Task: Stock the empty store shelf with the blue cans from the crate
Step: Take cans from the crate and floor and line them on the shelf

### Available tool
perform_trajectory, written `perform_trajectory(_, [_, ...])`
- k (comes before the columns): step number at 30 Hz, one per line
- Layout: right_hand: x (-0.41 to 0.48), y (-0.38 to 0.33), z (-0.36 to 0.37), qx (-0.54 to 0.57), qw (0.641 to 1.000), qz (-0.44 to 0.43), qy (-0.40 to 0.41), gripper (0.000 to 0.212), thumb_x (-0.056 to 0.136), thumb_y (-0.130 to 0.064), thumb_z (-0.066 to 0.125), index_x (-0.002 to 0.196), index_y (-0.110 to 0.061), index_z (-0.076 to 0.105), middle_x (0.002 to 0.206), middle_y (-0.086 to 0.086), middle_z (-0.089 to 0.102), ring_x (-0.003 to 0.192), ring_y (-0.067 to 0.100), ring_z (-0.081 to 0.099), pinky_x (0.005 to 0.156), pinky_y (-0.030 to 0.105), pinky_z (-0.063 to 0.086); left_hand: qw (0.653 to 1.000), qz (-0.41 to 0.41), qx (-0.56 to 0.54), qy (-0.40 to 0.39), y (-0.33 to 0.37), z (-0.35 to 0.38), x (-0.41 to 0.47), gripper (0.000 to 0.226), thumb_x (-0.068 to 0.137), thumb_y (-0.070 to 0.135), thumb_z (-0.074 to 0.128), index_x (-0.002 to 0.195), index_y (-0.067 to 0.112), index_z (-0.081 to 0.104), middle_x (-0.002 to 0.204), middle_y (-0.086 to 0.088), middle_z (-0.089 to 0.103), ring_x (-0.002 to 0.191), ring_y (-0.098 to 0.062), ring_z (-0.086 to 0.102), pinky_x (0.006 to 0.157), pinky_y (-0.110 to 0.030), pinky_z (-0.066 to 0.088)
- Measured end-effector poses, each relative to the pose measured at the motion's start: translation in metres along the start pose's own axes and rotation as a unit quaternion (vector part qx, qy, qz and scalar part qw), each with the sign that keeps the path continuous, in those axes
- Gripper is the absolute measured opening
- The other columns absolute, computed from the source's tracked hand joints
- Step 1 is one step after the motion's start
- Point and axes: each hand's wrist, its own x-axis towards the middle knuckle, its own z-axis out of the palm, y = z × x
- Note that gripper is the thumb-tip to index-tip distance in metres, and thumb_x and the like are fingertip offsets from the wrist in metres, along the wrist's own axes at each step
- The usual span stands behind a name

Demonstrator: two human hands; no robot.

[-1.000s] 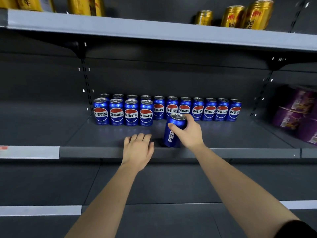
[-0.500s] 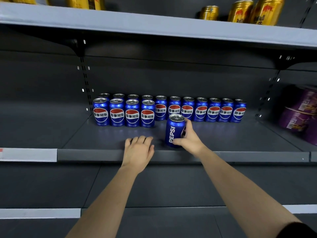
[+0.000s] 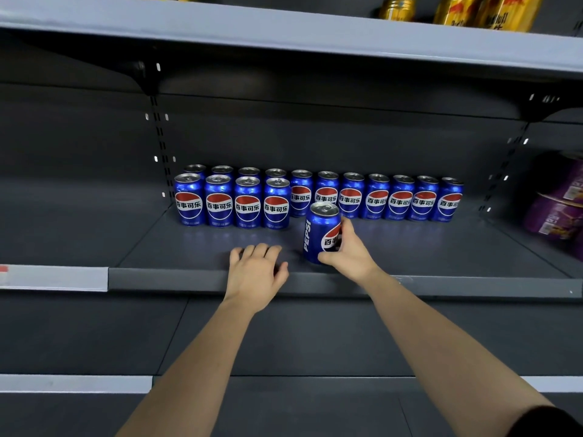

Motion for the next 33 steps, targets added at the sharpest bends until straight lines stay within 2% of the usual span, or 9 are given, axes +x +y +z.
perform_trajectory(5, [0.005,-0.004,0.002,-0.039,0.999,-0.005,0.023,0.084,0.07,-0.012,0.083,0.137,-0.02,0.034,0.116,-0.009,0.06,0.104,0.007,0.059,0.082,0.017,0.045,1.0,-0.003,0.005,-0.007,-0.004,-0.004,0.005,0.067,0.082,0.056,0.02,0.126,0.022,0.057,0.117,0.0,0.062,0.11,-0.022,0.054,0.096,-0.04,0.028])
perform_trajectory(9, [0.014,-0.005,0.007,-0.058,0.997,-0.004,0.043,0.084,0.069,-0.016,0.085,0.137,-0.016,0.035,0.121,-0.005,0.058,0.105,0.007,0.055,0.088,0.023,0.044,1.0,-0.012,-0.002,-0.024,-0.007,-0.003,0.007,0.07,0.08,0.058,0.018,0.128,0.023,0.055,0.119,0.001,0.06,0.114,-0.022,0.051,0.102,-0.043,0.028])
perform_trajectory(12, [0.022,-0.006,0.01,-0.072,0.996,-0.001,0.057,0.084,0.07,-0.016,0.085,0.137,-0.015,0.035,0.128,-0.002,0.057,0.107,0.008,0.053,0.087,0.024,0.043,1.0,-0.009,0.013,-0.019,-0.008,0.0,0.006,0.064,0.082,0.056,0.022,0.123,0.023,0.06,0.112,0.001,0.064,0.107,-0.022,0.056,0.098,-0.043,0.031])
perform_trajectory(16, [0.037,-0.006,0.015,-0.082,0.993,0.003,0.079,0.082,0.071,-0.017,0.085,0.136,-0.013,0.035,0.133,0.003,0.054,0.119,0.018,0.054,0.088,0.025,0.044,1.0,-0.008,0.022,0.001,-0.008,0.003,0.006,0.056,0.083,0.053,0.031,0.115,0.022,0.064,0.103,0.001,0.067,0.099,-0.022,0.06,0.095,-0.042,0.035])
perform_trajectory(23, [0.07,-0.001,0.027,-0.085,0.991,0.018,0.103,0.084,0.07,-0.019,0.087,0.136,-0.016,0.036,0.135,0.005,0.055,0.124,0.022,0.054,0.1,0.037,0.047,0.999,-0.011,0.033,0.014,-0.007,0.004,0.006,0.05,0.083,0.052,0.035,0.11,0.023,0.066,0.1,0.004,0.066,0.093,-0.02,0.059,0.093,-0.037,0.032])
perform_trajectory(33, [0.101,0.0,0.041,-0.114,0.984,0.024,0.136,0.083,0.07,-0.022,0.087,0.134,-0.015,0.035,0.132,0.007,0.057,0.123,0.026,0.055,0.096,0.039,0.047,0.999,-0.017,0.024,0.019,-0.007,0.005,0.006,0.048,0.081,0.051,0.037,0.102,0.022,0.069,0.095,0.003,0.066,0.088,-0.021,0.059,0.089,-0.038,0.04])
